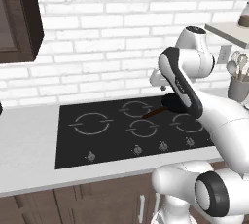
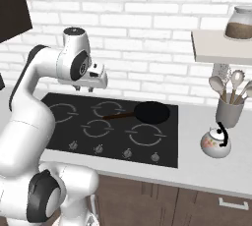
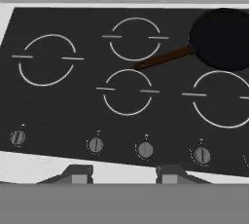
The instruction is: Pick the kettle from the counter and place it on a stove burner. Then turn the burner on.
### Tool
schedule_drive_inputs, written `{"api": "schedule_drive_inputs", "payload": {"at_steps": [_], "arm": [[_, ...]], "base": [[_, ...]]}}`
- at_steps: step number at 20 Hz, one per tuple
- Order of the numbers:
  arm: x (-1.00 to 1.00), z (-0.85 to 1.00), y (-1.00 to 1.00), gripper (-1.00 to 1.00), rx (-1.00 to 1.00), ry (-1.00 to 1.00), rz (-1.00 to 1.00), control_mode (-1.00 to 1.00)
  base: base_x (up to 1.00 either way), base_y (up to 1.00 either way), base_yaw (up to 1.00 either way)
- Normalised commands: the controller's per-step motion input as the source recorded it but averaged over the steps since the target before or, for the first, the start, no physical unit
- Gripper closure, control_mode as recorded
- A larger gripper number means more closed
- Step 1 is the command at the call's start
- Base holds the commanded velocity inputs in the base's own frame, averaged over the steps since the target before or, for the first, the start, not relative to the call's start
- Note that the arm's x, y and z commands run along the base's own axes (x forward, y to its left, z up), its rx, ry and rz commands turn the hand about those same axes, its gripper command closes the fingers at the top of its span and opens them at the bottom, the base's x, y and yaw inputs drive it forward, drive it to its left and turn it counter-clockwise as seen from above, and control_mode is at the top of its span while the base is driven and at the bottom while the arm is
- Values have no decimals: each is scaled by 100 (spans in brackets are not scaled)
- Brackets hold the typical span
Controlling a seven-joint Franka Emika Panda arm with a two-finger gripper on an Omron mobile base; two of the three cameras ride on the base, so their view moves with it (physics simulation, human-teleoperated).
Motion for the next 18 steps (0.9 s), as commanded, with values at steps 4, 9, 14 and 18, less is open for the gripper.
{"api": "schedule_drive_inputs", "payload": {"at_steps": [4, 9, 14, 18], "arm": [[-28, 19, -48, -100, 0, -4, -6, -100], [-67, 17, -100, -100, -3, -14, -14, -100], [-96, 0, -100, -100, -5, -16, 0, -100], [-97, 0, -100, -100, -6, -14, 0, -100]], "base": [[0, 0, 0], [0, 0, 0], [0, 0, 0], [0, 0, 0]]}}
